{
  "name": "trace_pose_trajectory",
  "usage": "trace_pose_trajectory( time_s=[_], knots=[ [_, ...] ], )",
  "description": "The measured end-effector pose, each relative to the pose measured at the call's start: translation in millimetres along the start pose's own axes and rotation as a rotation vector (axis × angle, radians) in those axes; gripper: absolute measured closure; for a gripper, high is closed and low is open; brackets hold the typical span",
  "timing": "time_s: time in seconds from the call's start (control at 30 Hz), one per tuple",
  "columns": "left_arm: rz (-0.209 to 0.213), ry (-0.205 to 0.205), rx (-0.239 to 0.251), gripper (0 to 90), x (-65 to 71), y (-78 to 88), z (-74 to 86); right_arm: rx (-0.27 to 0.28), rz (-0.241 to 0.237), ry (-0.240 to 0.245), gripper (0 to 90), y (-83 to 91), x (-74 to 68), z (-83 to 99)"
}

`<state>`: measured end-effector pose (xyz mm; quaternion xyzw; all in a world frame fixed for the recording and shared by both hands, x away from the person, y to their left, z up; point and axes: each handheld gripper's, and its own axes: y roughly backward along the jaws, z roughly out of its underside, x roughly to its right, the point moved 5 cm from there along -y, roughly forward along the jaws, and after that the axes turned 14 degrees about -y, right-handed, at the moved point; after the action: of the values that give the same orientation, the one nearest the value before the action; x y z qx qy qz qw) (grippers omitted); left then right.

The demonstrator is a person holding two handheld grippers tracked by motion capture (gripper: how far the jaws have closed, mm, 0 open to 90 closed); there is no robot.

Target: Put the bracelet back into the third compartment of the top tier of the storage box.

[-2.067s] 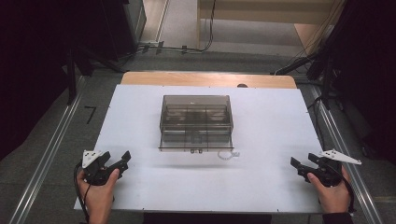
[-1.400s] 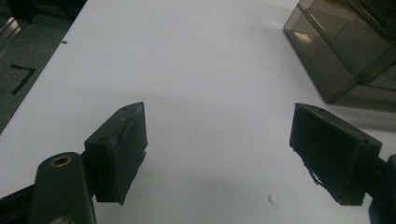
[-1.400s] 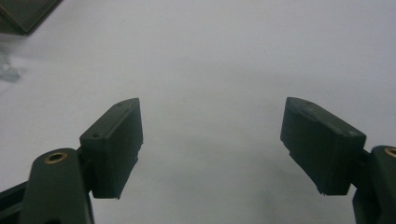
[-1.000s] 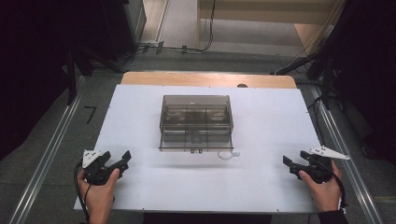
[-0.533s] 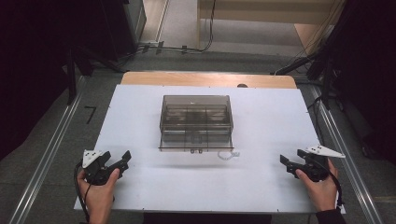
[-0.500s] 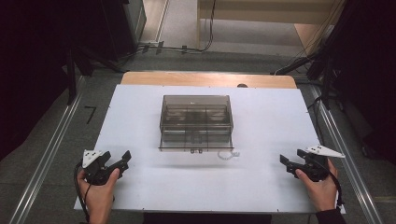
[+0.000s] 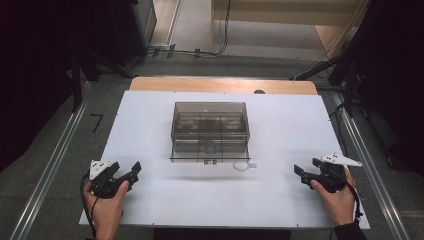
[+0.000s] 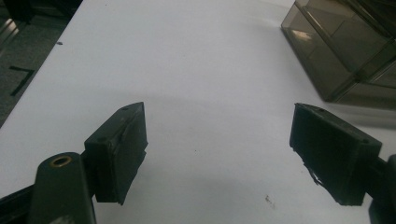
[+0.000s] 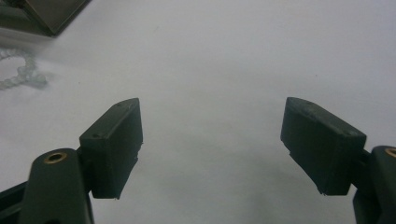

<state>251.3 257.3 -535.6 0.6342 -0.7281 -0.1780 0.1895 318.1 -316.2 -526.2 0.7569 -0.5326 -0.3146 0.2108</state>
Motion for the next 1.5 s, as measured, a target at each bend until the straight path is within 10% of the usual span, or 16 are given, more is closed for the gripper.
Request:
trace_pose_trajectory(
  time_s=[1.5],
  knots=[
    [0.003, 0.003, 0.002, 19.8, -0.2, 0.1, 0.0, -0.026, -0.051, 0.06, 19.2, -17.7, -35.8, -3.5]
  ],
)
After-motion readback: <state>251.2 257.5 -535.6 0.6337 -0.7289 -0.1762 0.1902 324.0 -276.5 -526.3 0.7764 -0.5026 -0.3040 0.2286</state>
